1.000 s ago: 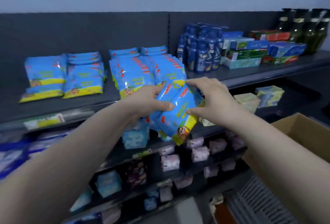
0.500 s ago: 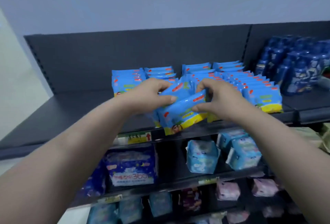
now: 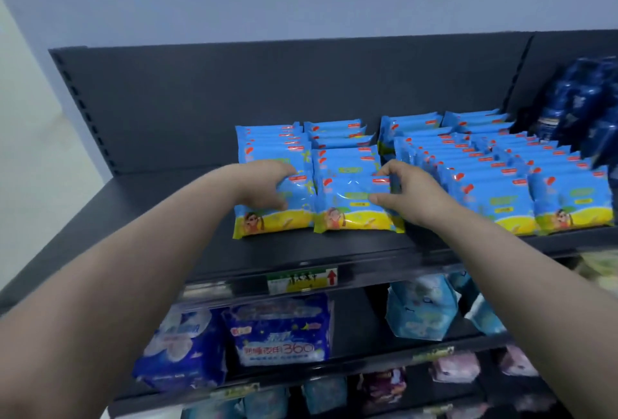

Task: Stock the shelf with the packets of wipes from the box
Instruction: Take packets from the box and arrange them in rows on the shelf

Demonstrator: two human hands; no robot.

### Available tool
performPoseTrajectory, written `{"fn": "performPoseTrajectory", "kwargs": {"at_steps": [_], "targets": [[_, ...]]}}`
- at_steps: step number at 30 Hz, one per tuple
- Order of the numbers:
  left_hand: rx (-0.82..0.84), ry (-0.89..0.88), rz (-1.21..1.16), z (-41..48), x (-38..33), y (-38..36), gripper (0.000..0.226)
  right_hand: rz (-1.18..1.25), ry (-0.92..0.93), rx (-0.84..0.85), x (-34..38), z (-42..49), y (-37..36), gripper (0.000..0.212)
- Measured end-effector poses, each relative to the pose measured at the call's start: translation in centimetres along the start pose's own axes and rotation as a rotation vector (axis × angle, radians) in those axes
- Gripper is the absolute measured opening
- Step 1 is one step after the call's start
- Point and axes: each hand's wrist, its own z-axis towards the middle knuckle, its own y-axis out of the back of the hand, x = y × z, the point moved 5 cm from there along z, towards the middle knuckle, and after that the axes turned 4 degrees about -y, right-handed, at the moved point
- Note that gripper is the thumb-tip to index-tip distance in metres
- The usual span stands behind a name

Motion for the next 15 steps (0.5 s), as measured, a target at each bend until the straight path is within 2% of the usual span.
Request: {"fn": "performPoseTrajectory", "kwargs": {"at_steps": [3,5,7,12,15], "targets": [[-0.167,0.002,-0.018,0.3,0.4,-0.4,0.057,-0.156,0.023,-0.103,0.5,1.0,-0.2,0.035],[-0.297,-0.004,0.052,0.5,0.6,-0.4,0.052,-0.205,0.043,-0.161,0.8,1.5,-0.3,0.036],[-0.355,0.0,0.103,0.9,0.7,-0.7,0.051,-0.22,0.06,-0.182,0.9,2.1,-0.7,0.035],[-0.211,0.046,-0.014,1.3,1.5,-2.1,0.063,-0.224,0.043,-0.158,0.5,2.1,-1.5,0.043],[-0.225,0.042,-0.04,1.0,1.4,-2.2,0.064,-0.254,0.053,-0.184,0.6,1.7,-1.6,0.047]]}}
